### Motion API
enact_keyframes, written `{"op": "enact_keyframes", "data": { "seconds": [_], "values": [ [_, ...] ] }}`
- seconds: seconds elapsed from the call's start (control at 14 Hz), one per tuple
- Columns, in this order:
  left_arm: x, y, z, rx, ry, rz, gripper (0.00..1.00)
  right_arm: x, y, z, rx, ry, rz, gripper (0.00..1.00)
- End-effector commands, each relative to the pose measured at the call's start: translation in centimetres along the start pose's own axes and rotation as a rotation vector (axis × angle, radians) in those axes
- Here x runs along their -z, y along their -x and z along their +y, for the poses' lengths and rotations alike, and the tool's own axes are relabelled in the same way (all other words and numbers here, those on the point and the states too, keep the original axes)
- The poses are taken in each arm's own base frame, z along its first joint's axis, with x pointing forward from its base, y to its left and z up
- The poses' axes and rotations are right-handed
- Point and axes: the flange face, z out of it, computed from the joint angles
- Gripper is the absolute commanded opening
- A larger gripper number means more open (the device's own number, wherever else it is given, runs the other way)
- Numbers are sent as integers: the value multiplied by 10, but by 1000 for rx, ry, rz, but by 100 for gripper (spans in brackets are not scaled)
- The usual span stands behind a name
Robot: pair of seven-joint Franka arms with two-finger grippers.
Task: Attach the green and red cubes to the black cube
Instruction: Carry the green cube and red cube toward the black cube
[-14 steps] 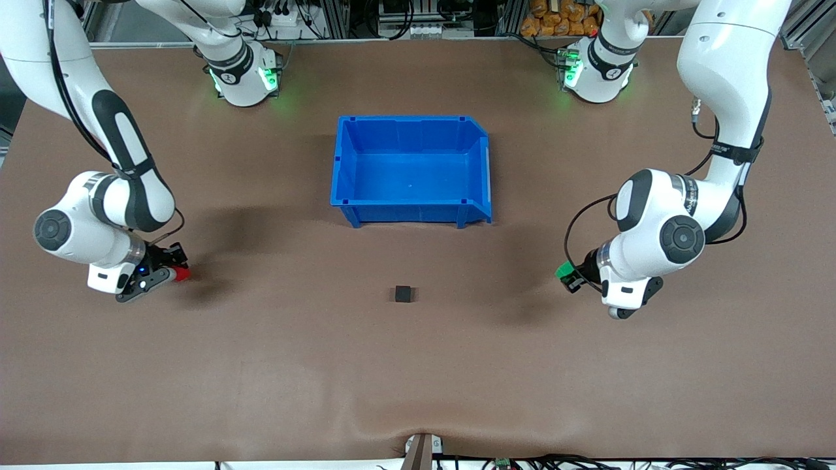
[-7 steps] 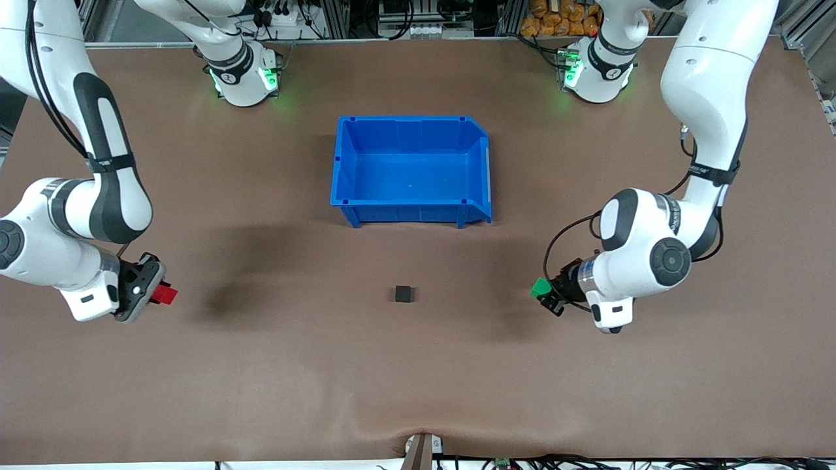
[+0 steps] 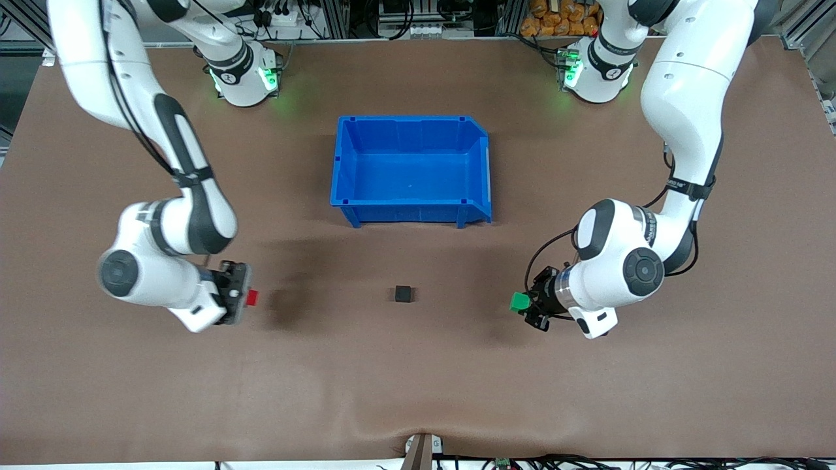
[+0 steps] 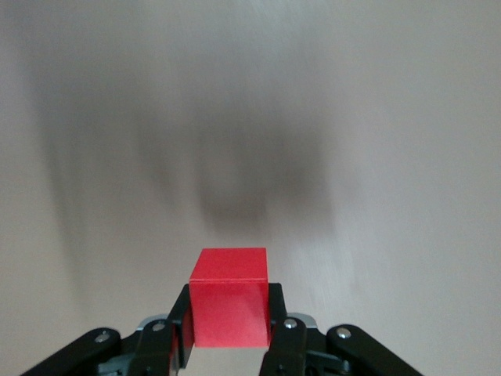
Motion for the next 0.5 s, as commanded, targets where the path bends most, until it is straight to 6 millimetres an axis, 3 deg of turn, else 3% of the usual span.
{"op": "enact_keyframes", "data": {
  "seconds": [0.0,0.29,0.43],
  "values": [
    [-12,26,13,106,41,-28,0,0,-46,-2,-1,11,2,0],
    [-32,62,15,187,101,-60,0,-16,-125,-25,-39,31,-3,0],
    [-45,81,13,217,116,-71,0,-21,-147,-29,-51,40,-4,0]
  ]
}}
